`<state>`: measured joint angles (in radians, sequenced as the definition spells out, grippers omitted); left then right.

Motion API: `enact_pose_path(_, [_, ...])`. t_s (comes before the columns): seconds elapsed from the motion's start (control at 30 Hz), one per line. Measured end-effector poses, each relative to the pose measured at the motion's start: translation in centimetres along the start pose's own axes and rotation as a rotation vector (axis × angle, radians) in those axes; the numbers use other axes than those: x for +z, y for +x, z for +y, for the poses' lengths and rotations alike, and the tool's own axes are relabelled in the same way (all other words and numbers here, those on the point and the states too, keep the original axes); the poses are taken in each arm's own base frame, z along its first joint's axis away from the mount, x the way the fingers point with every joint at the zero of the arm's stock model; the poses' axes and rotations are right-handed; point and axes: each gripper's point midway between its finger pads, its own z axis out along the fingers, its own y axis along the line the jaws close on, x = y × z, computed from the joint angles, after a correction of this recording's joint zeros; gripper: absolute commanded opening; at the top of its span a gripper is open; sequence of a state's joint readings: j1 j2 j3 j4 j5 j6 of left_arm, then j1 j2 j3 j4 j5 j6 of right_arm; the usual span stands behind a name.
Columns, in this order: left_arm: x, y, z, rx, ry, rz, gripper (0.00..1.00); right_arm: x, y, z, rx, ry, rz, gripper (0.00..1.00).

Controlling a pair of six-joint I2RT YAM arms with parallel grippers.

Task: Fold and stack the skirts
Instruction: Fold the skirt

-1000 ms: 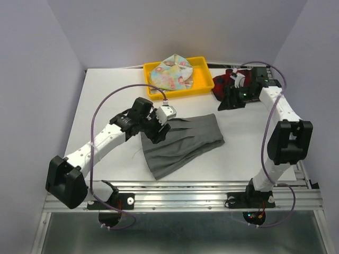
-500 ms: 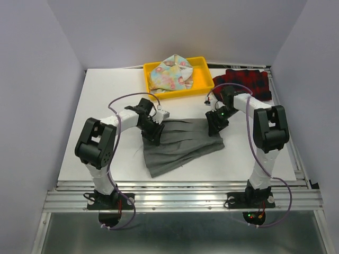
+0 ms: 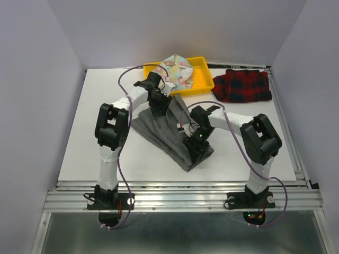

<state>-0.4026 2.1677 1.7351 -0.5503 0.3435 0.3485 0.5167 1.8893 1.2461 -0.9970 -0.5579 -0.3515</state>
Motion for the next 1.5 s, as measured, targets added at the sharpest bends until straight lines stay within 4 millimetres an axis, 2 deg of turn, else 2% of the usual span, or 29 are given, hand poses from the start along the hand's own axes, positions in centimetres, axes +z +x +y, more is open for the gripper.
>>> enact_pose_path(0.07, [-1.2,-1.2,0.3,0.01,-0.009,-0.04,0.61,1.0,-0.6,3.6,-0.029,-0.083,0.014,0.65])
enact_pose_path(0.13, [-3.6,-2.2,0.2,0.017,-0.021,-0.097,0.64,0.6,-1.6,5.5,-0.021,-0.143,-0.008,0.66])
enact_pose_path(0.2, [-7.8,-2.8,-0.1,0.025,-0.049,-0.173,0.65,-0.9,-3.4,6.2,-0.012,-0.171,-0.076,0.66])
enact_pose_path(0.3, [-13.4,-2.8,-0.9,0.045,-0.098,-0.284,0.66,-5.0,-6.2,5.3,0.01,-0.173,-0.229,0.66])
enact_pose_path(0.33, [-16.1,-2.3,-1.3,0.049,-0.126,-0.34,0.66,-7.5,-7.3,3.7,0.028,-0.147,-0.315,0.66])
enact_pose_path(0.37, [-17.8,-1.8,-1.9,0.051,-0.14,-0.37,0.64,-8.8,-7.8,2.7,0.039,-0.127,-0.358,0.66])
enact_pose_path(0.43, [-19.3,-0.6,-2.8,0.047,-0.152,-0.407,0.6,-11.2,-8.5,-0.4,0.069,-0.055,-0.438,0.66])
enact_pose_path(0.5, [-18.5,1.2,-3.4,0.018,-0.141,-0.391,0.53,-11.9,-8.4,-2.7,0.1,0.006,-0.457,0.65])
enact_pose_path(0.57, [-16.3,3.6,-3.6,-0.031,-0.117,-0.331,0.49,-11.3,-8.3,-3.7,0.106,0.033,-0.448,0.62])
enact_pose_path(0.67, [-11.4,8.2,-3.1,-0.135,-0.073,-0.167,0.42,-9.1,-7.7,-4.4,0.113,0.036,-0.398,0.58])
enact_pose_path(0.73, [-9.4,10.6,-2.8,-0.196,-0.059,-0.082,0.36,-7.0,-6.5,-4.9,0.135,0.028,-0.349,0.54])
enact_pose_path(0.8, [-8.4,12.3,-2.3,-0.251,-0.061,-0.026,0.34,-5.4,-5.2,-5.1,0.157,0.016,-0.31,0.49])
enact_pose_path(0.87, [-7.9,12.8,-1.7,-0.278,-0.07,-0.01,0.32,-3.7,-3.5,-4.8,0.186,-0.003,-0.263,0.46])
enact_pose_path(0.97, [-7.1,13.0,-1.1,-0.304,-0.068,0.003,0.29,-1.5,-1.6,-4.2,0.214,-0.031,-0.21,0.42])
enact_pose_path(1.1, [-4.6,12.5,-0.8,-0.332,-0.017,0.027,0.25,0.7,-0.1,-0.9,0.199,-0.095,-0.147,0.4])
enact_pose_path(1.27, [-2.7,8.9,-0.6,-0.32,0.043,-0.023,0.25,3.4,1.3,4.1,0.114,-0.153,-0.075,0.42])
enact_pose_path(1.37, [-1.7,7.0,-1.6,-0.28,0.079,-0.046,0.33,3.6,1.7,5.9,0.081,-0.18,-0.061,0.44])
enact_pose_path(1.5, [-1.5,5.0,-3.2,-0.233,0.116,-0.077,0.42,1.8,1.0,6.9,0.041,-0.173,-0.122,0.44])
